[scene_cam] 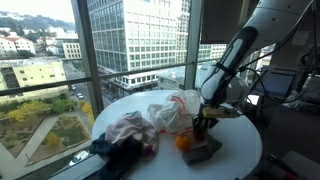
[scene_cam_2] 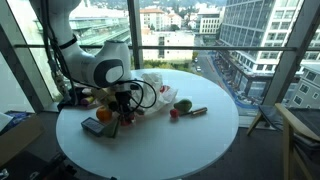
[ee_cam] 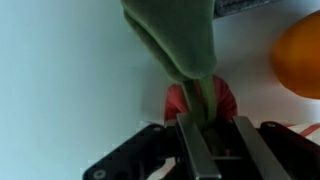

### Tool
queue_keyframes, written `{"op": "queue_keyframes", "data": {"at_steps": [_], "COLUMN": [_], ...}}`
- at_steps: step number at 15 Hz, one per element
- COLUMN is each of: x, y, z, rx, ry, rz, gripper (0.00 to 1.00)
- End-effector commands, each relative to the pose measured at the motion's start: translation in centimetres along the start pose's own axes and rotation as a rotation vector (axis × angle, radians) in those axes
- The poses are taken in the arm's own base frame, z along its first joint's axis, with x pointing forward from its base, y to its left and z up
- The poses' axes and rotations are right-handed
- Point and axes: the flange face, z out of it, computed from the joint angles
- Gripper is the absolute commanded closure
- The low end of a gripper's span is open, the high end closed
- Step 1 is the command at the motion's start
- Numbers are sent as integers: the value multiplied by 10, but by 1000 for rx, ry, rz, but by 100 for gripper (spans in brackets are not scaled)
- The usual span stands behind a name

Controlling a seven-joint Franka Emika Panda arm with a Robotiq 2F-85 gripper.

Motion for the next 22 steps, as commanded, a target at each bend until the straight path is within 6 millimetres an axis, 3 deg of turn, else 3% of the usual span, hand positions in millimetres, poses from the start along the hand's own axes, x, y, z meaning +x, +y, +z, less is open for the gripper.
{"op": "queue_keyframes", "data": {"at_steps": [1,5,8,12,14,17,22], "x": [-6,-38,-66,-76,-67,-39,11], "y": [1,-12,-34,-72,-84,-85,-83], "z": [-12,-45,-74,-127,-154,-188,-222], "rx": [-2,-35,-70,-103,-112,-114,-74], "ry": [-60,-112,-130,98,207,347,490], "rz": [37,77,62,19,28,74,84], "gripper": [96,97,97,97,97,97,96]}}
